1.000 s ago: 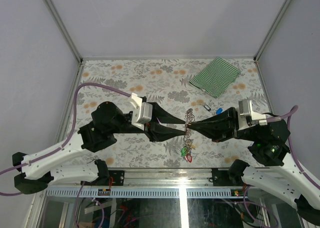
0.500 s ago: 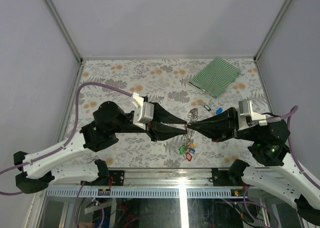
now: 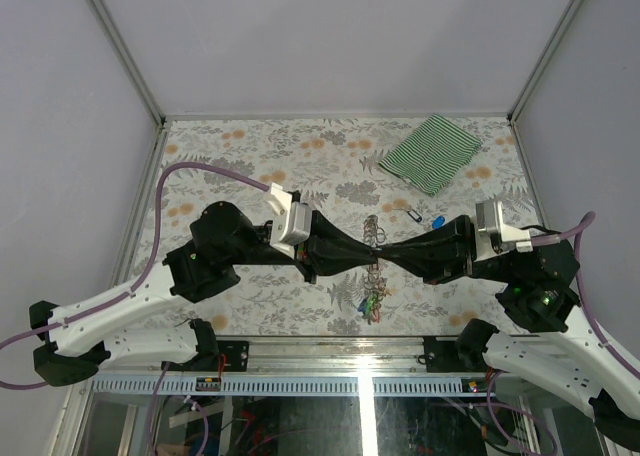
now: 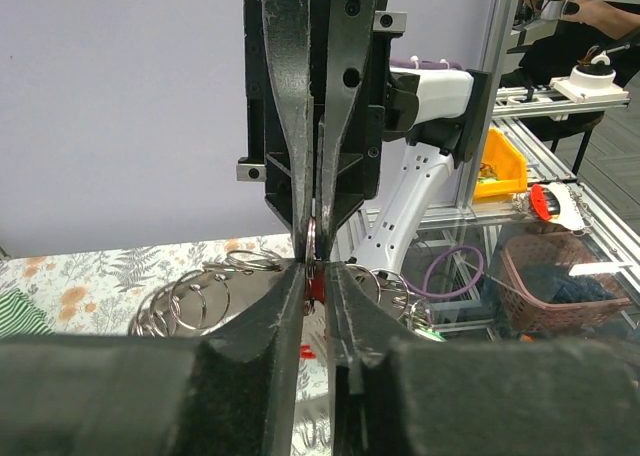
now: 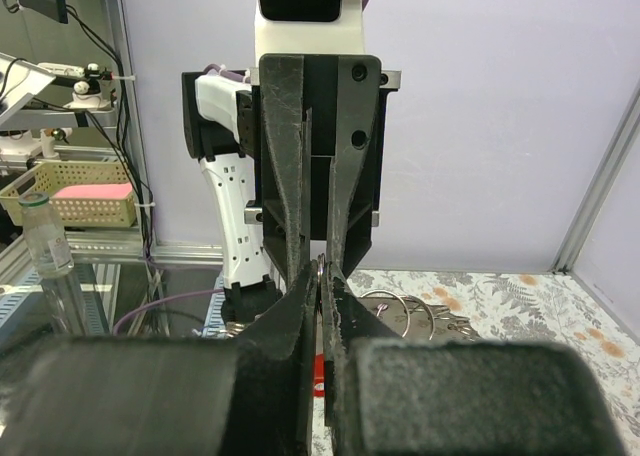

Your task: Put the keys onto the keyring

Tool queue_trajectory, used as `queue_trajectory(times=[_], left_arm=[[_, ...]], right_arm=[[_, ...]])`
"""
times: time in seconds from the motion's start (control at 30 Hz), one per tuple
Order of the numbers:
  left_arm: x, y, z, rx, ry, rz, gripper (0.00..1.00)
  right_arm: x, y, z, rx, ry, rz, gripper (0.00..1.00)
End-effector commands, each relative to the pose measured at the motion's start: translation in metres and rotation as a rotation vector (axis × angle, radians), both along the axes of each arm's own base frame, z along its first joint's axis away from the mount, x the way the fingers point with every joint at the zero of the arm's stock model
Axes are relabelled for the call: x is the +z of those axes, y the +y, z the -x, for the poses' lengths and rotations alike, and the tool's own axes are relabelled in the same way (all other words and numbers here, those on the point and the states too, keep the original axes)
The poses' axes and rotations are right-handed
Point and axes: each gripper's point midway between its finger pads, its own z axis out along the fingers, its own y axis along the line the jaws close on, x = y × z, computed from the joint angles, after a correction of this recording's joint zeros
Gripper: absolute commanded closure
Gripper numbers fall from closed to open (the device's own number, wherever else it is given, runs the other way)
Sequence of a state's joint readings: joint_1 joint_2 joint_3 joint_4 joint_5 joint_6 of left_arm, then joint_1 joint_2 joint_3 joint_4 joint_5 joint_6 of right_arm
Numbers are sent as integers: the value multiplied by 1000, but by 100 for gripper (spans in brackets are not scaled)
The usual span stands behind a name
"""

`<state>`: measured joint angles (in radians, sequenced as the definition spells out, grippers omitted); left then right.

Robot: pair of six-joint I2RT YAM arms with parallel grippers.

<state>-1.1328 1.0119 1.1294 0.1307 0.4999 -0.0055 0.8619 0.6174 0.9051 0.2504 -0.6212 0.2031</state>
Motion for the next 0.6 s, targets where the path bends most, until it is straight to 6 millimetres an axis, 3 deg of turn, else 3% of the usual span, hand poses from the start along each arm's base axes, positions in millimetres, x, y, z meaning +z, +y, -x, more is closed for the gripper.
queue_trajectory(times=[0.0,0.1,0.23,0.4,0.57], left_arm=[[32,5,6,-17,-52,97,91],[31,5,6,-21,-51,91,100],[25,3,6,-21,-39,38,100],[7,2,0,2,-22,-118,100],[-15,8,-4,19,-22,-296,100]], right_arm=[[21,-6,2,-21,-65,-62,100],[20,-6,1,-22,-66,-54,100],[19,-9,2,-38,-83,-29,99],[16,-16,1,-79,-108,36,80],[8,-20,1,-92,-106,130,72]])
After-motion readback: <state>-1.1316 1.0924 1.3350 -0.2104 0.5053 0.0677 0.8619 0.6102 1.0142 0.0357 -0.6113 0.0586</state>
